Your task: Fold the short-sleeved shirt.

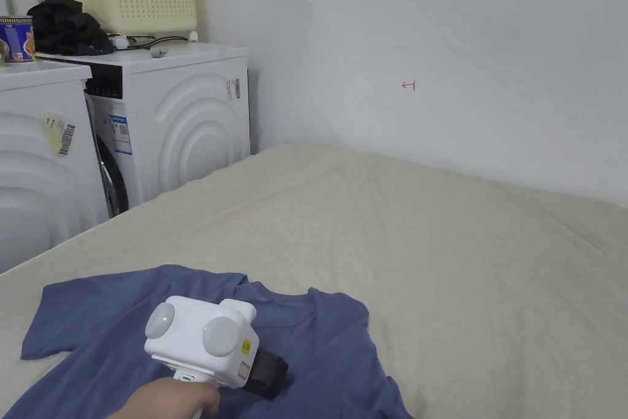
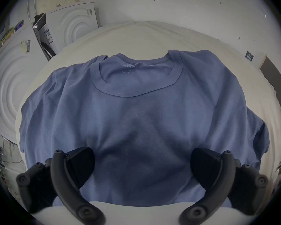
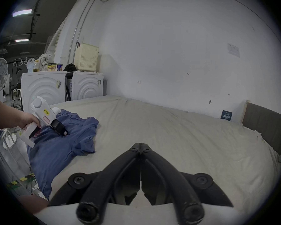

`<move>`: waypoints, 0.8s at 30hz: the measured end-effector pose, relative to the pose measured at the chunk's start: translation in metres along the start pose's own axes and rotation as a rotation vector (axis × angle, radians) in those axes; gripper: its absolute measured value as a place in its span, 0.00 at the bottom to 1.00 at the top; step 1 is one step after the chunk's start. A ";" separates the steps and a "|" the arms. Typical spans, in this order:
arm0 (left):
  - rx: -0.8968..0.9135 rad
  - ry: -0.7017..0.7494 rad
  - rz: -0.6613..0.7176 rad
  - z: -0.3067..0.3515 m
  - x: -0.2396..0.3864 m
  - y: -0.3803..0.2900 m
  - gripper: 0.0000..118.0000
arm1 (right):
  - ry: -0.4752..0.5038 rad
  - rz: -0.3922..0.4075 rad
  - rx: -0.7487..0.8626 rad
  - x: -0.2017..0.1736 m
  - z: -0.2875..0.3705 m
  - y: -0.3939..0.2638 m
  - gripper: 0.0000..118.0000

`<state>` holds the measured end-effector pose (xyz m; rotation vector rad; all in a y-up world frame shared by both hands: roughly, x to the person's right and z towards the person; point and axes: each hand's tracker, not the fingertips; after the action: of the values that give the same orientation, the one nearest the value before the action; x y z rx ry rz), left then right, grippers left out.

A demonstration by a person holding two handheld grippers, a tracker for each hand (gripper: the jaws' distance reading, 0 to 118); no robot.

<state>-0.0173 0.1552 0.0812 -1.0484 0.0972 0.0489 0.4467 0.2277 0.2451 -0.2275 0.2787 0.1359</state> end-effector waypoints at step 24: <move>0.286 -0.035 -0.059 0.225 -0.023 -0.010 0.01 | -0.063 -0.120 0.081 0.057 0.059 0.024 0.00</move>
<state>-0.0270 0.3453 0.2031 -0.7642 0.0395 -0.0002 0.5117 0.2712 0.2790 -0.1585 0.2067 0.0126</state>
